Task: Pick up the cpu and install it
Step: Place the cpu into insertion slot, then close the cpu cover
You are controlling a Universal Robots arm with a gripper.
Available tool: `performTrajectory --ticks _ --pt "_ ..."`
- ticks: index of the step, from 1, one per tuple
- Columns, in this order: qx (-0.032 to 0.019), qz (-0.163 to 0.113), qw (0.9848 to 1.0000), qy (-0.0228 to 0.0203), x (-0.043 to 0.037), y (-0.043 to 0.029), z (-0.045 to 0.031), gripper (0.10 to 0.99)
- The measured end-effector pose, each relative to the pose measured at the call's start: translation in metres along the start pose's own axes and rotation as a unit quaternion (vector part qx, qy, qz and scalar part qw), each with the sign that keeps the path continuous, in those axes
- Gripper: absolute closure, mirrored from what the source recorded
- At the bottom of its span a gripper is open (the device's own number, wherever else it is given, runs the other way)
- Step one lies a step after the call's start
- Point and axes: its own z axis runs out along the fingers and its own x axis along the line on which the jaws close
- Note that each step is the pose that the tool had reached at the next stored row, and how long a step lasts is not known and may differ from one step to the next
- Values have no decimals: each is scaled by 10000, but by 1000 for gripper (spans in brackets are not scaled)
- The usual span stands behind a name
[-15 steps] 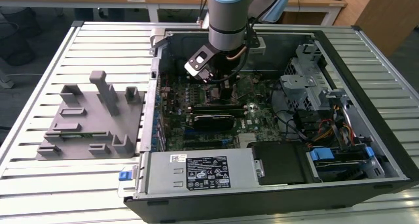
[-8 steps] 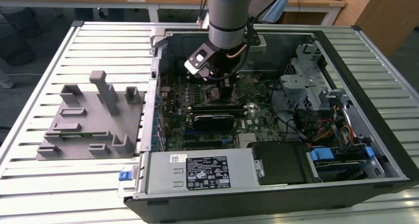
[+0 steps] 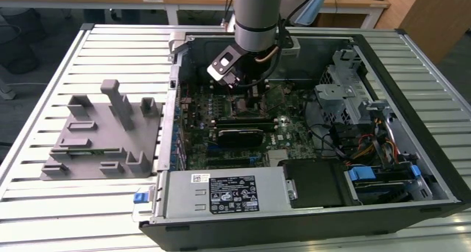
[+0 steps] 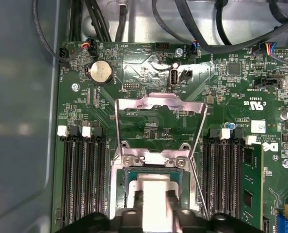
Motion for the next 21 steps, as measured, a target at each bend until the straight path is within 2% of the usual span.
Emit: performTrajectory --ticks 2,3,5,21 --pt "0 0 10000 0 0 0 -12 855" --pt "0 0 10000 0 0 1 -18 855" --pt "0 0 10000 0 0 1 -31 973" --pt "1 0 10000 0 1 4 -97 980"
